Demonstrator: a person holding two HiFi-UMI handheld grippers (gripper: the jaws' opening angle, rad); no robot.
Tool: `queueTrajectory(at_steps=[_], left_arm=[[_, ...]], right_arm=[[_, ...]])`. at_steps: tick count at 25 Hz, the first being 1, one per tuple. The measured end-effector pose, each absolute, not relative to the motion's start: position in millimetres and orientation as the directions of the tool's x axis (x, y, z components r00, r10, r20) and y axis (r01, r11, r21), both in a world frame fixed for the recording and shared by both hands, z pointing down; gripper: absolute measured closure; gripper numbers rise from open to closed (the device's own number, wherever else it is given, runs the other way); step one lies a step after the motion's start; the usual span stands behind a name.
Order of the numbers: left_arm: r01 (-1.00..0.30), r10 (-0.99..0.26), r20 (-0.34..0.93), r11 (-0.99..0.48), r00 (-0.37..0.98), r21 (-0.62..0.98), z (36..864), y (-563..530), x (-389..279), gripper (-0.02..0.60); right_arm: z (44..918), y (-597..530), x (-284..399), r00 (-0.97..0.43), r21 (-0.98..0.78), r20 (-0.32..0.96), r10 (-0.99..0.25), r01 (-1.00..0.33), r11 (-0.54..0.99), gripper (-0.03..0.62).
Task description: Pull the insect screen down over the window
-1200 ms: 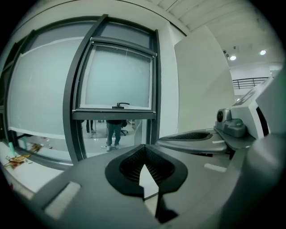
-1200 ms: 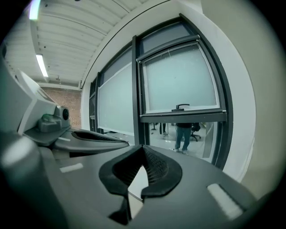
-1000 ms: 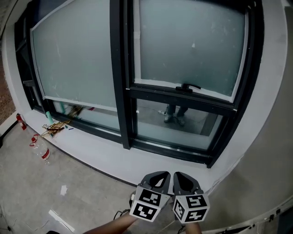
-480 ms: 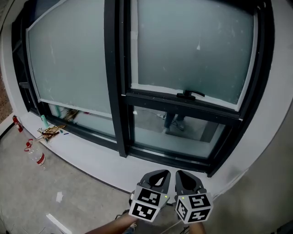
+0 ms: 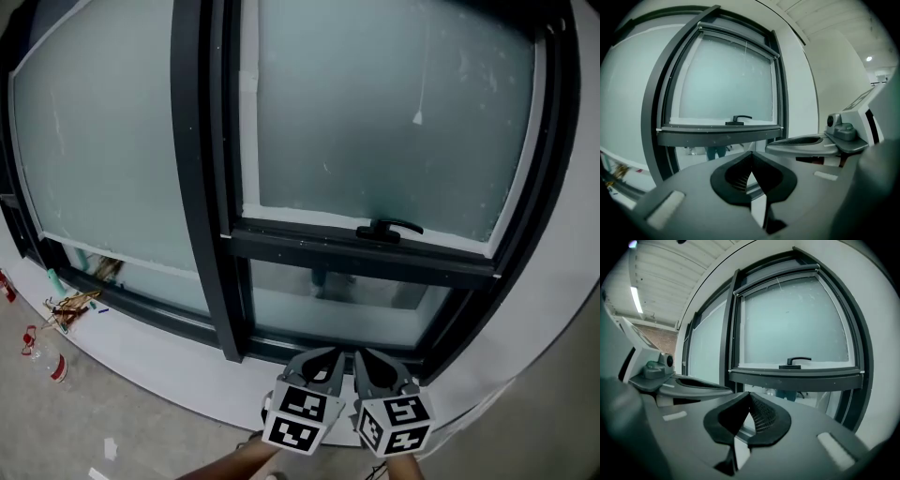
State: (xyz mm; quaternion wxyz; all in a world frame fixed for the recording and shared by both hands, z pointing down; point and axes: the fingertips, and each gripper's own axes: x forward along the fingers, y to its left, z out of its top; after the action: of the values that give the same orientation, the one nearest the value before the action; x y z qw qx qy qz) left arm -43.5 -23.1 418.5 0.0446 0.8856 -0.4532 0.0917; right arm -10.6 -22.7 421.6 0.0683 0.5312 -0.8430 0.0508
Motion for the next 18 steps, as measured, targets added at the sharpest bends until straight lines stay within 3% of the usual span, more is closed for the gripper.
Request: queueTrajectory(at_steps=[10,18], left_arm=[[-0.748,-0.749,0.131,-0.661,0.65,-0.068,351,-152,-103,0.568],[-0.712,-0.719,0.019,-0.692,0.695,-0.118,240,-177,-104,0.568]], right_arm=[[358,-144,-68,-0.363,0.025,0.093,-0.927,-0.93,0.366,0.589],[232,-180,-48,-0.34,0.085,-0.051,-0.939,-0.938,0.335,0.58]])
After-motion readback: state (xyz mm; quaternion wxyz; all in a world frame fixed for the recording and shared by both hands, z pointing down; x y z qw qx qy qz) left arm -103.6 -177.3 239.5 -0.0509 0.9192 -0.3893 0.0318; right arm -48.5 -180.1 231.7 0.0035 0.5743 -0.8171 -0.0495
